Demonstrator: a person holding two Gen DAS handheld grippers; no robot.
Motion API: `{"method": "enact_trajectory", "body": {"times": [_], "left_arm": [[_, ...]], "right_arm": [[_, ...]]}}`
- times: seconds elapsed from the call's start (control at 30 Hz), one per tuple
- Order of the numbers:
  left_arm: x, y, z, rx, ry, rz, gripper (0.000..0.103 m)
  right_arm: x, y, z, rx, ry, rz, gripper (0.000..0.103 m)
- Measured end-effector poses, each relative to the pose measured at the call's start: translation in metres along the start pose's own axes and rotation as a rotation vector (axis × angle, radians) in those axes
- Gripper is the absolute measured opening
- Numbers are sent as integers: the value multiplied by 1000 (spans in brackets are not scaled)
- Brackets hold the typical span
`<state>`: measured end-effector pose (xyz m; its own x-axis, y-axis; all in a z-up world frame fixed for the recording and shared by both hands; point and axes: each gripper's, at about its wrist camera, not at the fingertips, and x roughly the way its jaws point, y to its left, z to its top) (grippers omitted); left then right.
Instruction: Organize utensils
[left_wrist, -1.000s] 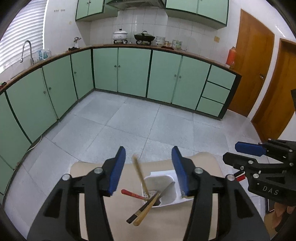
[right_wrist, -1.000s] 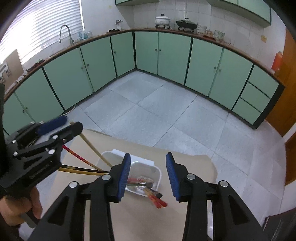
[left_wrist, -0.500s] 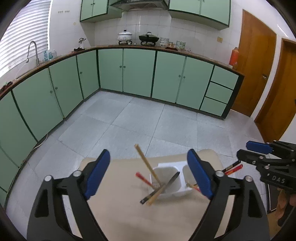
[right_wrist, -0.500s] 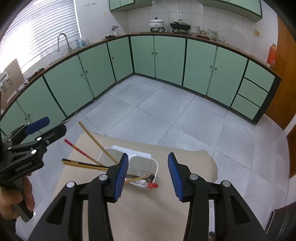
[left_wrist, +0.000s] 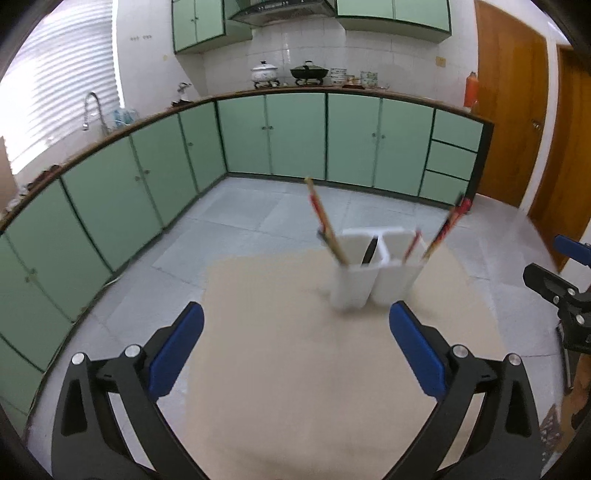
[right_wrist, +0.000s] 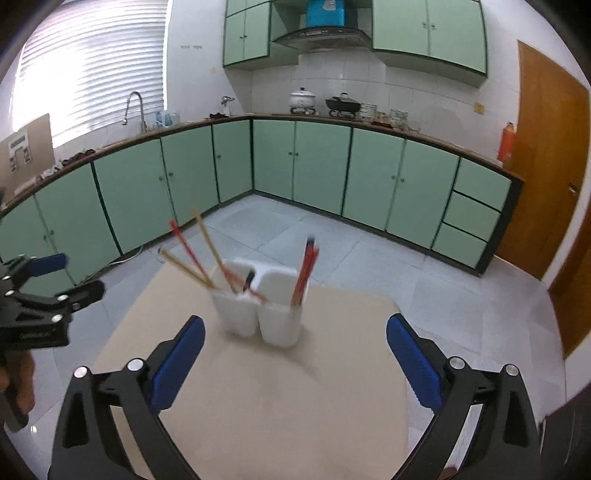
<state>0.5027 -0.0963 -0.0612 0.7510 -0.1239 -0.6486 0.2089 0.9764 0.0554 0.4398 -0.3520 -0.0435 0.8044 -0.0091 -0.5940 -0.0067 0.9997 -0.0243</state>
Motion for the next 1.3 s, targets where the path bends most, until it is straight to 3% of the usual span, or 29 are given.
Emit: {"method": "enact_trajectory", "body": {"times": [0.23,0.47,0.67,0.87,1.03,1.3], "left_arm": [[-70,1,-76,-48,-26,-33,98],[-167,-3,-128,-51,-125,16,98],[-251,-17,-170,-46,-226,85,98],[-308,-18,-204,-76,-221,37,98],[-348,-22,-227,-70,-231,88,98],[-392,-28,-270,-86,-215,63,98]], "right_arm": [[-82,29,-70,-14,-101,-72,97],[-175,58,-125,-36,-137,-73,97],[-233,66,-149,13,-137,-44,97],[-284,69,-167,24,-176,-68,97],[-324,74,-186,27,-219,-78,97],[-373,81,-216,29,-244,-61,97]]}}
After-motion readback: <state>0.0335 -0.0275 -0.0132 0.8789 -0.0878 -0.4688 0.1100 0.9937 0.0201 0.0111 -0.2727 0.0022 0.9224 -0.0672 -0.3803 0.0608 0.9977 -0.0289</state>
